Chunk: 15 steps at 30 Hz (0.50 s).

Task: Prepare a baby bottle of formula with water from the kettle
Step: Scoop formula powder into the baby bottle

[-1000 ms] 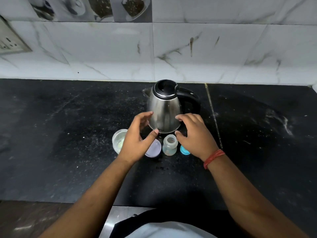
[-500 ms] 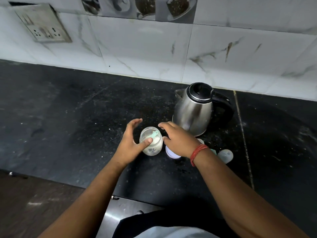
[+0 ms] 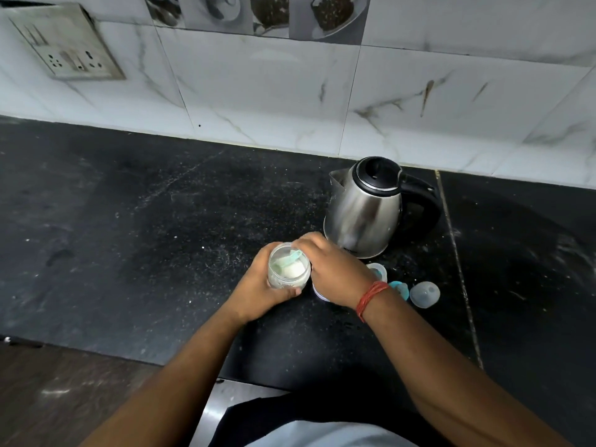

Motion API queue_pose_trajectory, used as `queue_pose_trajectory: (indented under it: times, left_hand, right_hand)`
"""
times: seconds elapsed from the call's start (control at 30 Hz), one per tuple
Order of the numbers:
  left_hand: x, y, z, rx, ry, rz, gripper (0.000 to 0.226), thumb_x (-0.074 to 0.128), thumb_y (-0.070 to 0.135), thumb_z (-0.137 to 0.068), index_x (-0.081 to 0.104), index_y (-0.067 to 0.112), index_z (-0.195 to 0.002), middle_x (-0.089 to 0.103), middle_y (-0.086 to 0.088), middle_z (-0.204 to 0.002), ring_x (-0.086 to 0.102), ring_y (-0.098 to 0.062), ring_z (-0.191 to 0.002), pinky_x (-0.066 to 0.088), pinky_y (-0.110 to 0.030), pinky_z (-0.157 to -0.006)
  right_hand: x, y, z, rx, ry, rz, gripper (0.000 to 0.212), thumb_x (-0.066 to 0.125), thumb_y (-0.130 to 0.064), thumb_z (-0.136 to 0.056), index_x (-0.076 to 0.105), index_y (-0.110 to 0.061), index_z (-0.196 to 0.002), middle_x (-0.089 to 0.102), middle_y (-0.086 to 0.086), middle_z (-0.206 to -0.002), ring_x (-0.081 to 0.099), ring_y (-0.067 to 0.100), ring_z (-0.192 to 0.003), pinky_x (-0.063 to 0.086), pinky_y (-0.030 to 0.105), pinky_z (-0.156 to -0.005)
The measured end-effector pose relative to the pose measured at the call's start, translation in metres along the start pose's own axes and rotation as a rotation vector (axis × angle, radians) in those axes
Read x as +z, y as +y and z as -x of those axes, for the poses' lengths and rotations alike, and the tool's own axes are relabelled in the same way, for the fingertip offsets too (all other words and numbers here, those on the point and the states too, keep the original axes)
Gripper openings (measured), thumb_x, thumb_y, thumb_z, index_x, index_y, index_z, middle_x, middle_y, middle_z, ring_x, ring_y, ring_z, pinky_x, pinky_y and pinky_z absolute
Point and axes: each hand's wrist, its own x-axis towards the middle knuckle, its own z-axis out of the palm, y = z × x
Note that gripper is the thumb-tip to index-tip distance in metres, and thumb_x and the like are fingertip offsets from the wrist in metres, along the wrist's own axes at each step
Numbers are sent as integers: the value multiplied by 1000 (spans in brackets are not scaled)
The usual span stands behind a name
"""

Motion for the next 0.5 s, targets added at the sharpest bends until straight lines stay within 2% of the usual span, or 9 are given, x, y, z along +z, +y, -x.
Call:
queue_pose_trajectory:
  times: [0.1, 0.17, 0.23, 0.33, 0.4, 0.5]
  left_hand:
    - [5, 1, -2, 55, 12, -13, 82, 92, 20, -73, 46, 34, -139, 57, 8, -136, 58, -15, -126, 50, -37, -106]
    - [8, 4, -3, 91, 20, -54, 83, 91, 30, -70, 45, 37, -139, 54, 12, -138, 54, -15, -130, 47, -41, -109]
    - [13, 10, -5, 125, 26, -131, 83, 87, 42, -69, 41, 46, -138, 47, 21, -142, 46, -9, -136, 42, -34, -113]
    - [19, 19, -6, 195, 42, -232, 86, 82, 49, -70, 34, 50, -141, 34, 38, -144, 33, 8, -137, 26, -10, -111]
    - [21, 21, -8, 222, 68, -260, 87, 85, 43, -73, 37, 40, -145, 34, 36, -146, 29, 11, -137, 21, -4, -110]
    - [23, 22, -11, 264, 99, -309, 89, 89, 34, -75, 41, 26, -148, 38, 22, -150, 29, 6, -141, 20, -8, -114]
  right_hand:
    - [-4, -1, 6, -68, -24, 198, 57, 64, -10, -85, 53, -26, -138, 25, 1, -161, 38, 30, -138, 41, 48, -110]
    - [-5, -1, 8, -37, -52, 287, 57, 66, -18, -87, 50, -27, -140, 16, 5, -166, 30, 32, -143, 35, 48, -114]
    - [-4, 2, 8, 16, -52, 346, 61, 67, -26, -88, 44, -24, -145, 14, 10, -166, 30, 34, -144, 33, 49, -114]
    - [-7, 4, 9, 93, -88, 389, 64, 66, -33, -91, 42, -19, -148, 15, 11, -166, 32, 35, -143, 32, 49, -114]
    - [-11, 5, 11, 131, -116, 348, 60, 63, -35, -92, 44, -17, -146, 17, 10, -164, 32, 36, -143, 34, 50, -114]
    - [-22, 4, 13, 202, -227, 191, 55, 53, -30, -96, 42, -18, -148, 11, 9, -167, 24, 36, -148, 30, 50, -118]
